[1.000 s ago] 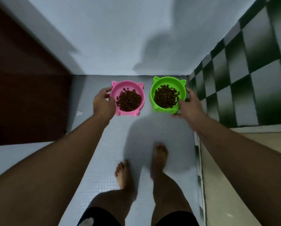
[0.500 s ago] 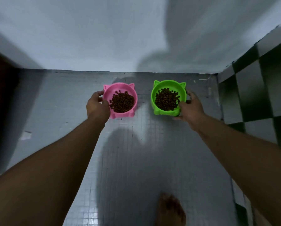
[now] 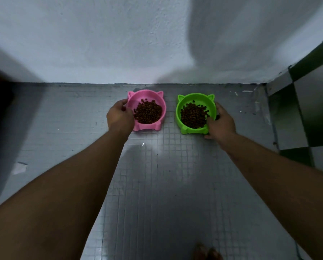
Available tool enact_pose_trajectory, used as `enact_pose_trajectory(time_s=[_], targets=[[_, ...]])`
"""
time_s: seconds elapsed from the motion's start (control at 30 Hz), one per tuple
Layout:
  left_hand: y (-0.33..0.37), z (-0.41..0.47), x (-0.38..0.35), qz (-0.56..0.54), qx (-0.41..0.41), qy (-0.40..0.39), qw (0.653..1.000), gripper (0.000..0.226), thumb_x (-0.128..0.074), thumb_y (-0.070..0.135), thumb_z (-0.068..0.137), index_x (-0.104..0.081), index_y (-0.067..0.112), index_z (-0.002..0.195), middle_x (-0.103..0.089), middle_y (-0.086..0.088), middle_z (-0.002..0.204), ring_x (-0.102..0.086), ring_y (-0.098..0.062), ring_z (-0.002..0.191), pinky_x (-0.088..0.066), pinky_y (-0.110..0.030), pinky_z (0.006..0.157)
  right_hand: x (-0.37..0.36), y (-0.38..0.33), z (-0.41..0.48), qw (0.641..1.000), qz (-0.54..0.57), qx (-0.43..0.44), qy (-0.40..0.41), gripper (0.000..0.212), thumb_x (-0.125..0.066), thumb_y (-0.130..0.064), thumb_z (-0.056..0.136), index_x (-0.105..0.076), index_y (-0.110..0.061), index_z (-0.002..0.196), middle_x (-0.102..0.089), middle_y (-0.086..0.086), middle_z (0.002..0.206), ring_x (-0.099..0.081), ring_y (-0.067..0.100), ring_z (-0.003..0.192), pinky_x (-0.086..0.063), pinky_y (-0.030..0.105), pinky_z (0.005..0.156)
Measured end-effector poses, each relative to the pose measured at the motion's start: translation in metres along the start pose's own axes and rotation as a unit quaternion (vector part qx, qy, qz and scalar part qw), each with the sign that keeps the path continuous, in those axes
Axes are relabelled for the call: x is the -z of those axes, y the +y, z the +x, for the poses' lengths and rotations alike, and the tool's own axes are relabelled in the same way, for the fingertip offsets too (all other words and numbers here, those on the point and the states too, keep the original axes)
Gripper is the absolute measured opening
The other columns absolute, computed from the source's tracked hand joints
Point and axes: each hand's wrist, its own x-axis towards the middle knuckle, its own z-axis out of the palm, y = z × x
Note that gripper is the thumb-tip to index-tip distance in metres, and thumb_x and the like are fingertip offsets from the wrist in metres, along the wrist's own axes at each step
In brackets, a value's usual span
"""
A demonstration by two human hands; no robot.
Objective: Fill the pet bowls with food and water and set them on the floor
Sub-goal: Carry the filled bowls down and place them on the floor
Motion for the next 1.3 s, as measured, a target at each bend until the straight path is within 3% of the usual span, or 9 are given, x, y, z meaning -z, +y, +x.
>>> enact_pose_trajectory(time_s=[0.13,0.27,0.4,0.53,0.67,0.8,0.9,1.17,1.3], targets=[[-0.003,0.0,-0.001,0.03,-0.004,-0.008,0.999,0.034,-0.051,0.007,0.104,-0.063,0.015,0.135,-0.068,-0.001,0.113,-0.069,-0.017,0.101,-0.061,-0.031,0.083,-0.004,0.012,0.011,0.997,-0.065,0.032,0.024,0.062,-0.058,-0.025,0.08,-0.047,-0.035,0.141,-0.066,0.004,0.126,-0.066,0.03,0.109,-0.056,0.05,0.092],[-0.003,0.002,-0.001,0.038,-0.002,-0.011,0.999,0.025,-0.053,0.014,0.105,-0.068,0.017,0.125,-0.07,0.004,0.1,-0.071,-0.017,0.094,-0.056,-0.022,0.069,-0.004,0.003,-0.003,0.993,-0.104,0.043,0.019,0.05,-0.058,-0.011,0.087,-0.057,-0.015,0.136,-0.068,0.008,0.118,-0.064,0.028,0.11,-0.045,0.023,0.09],[0.0,0.004,0.004,0.053,-0.005,-0.018,0.998,0.028,-0.056,0.017,0.105,-0.065,0.016,0.132,-0.073,-0.006,0.114,-0.07,-0.016,0.091,-0.053,-0.018,0.06,-0.004,0.003,-0.003,0.992,-0.118,0.05,0.019,0.053,-0.059,-0.009,0.086,-0.055,-0.013,0.138,-0.066,0.013,0.124,-0.062,0.032,0.114,-0.047,0.031,0.096],[0.023,-0.018,0.02,0.125,-0.058,-0.043,0.99,0.043,-0.06,0.013,0.103,-0.054,0.014,0.145,-0.065,-0.009,0.132,-0.06,-0.014,0.097,-0.04,-0.006,0.045,0.012,-0.016,-0.017,0.992,-0.123,0.012,0.018,0.074,-0.065,-0.019,0.088,-0.032,-0.012,0.154,-0.048,0.018,0.147,-0.048,0.031,0.134,-0.039,0.032,0.109],[0.071,-0.071,0.067,0.226,-0.134,-0.082,0.961,0.047,-0.064,0.016,0.098,-0.055,0.013,0.144,-0.059,-0.016,0.139,-0.06,-0.027,0.122,-0.041,-0.018,0.082,0.047,-0.078,-0.073,0.988,-0.154,0.033,-0.003,0.076,-0.067,-0.025,0.087,-0.032,-0.013,0.153,-0.047,0.019,0.146,-0.049,0.031,0.133,-0.041,0.031,0.106],[0.137,-0.148,0.13,0.265,-0.156,-0.139,0.941,0.047,-0.065,0.025,0.096,-0.058,0.014,0.141,-0.06,-0.017,0.136,-0.06,-0.03,0.121,-0.042,-0.03,0.098,0.096,-0.164,-0.164,0.986,-0.154,0.052,-0.037,0.077,-0.066,-0.025,0.087,-0.03,-0.015,0.154,-0.042,0.015,0.151,-0.045,0.029,0.135,-0.043,0.036,0.108],[0.195,-0.205,0.185,0.282,-0.17,-0.169,0.929,0.043,-0.063,0.025,0.096,-0.062,0.014,0.137,-0.062,-0.018,0.134,-0.062,-0.032,0.117,-0.043,-0.028,0.095,0.139,-0.22,-0.235,0.987,-0.144,0.063,-0.045,0.077,-0.067,-0.026,0.084,-0.034,-0.013,0.152,-0.041,0.013,0.152,-0.044,0.028,0.136,-0.042,0.04,0.111],[0.331,-0.362,0.33,0.254,-0.218,-0.192,0.923,0.041,-0.064,0.019,0.096,-0.062,0.013,0.136,-0.062,-0.014,0.135,-0.06,-0.029,0.121,-0.042,-0.025,0.091,0.248,-0.341,-0.424,0.987,-0.127,0.092,-0.022,0.067,-0.065,-0.022,0.091,-0.035,-0.022,0.151,-0.042,0.009,0.15,-0.048,0.026,0.129,-0.042,0.025,0.097],[0.354,-0.423,0.367,0.234,-0.247,-0.195,0.92,0.04,-0.064,0.021,0.096,-0.06,0.017,0.136,-0.061,-0.011,0.132,-0.06,-0.024,0.118,-0.038,-0.021,0.085,0.276,-0.364,-0.494,0.986,-0.113,0.12,-0.021,0.063,-0.061,-0.021,0.095,-0.033,-0.026,0.151,-0.039,0.006,0.151,-0.05,0.011,0.091,-0.045,0.028,0.082]])
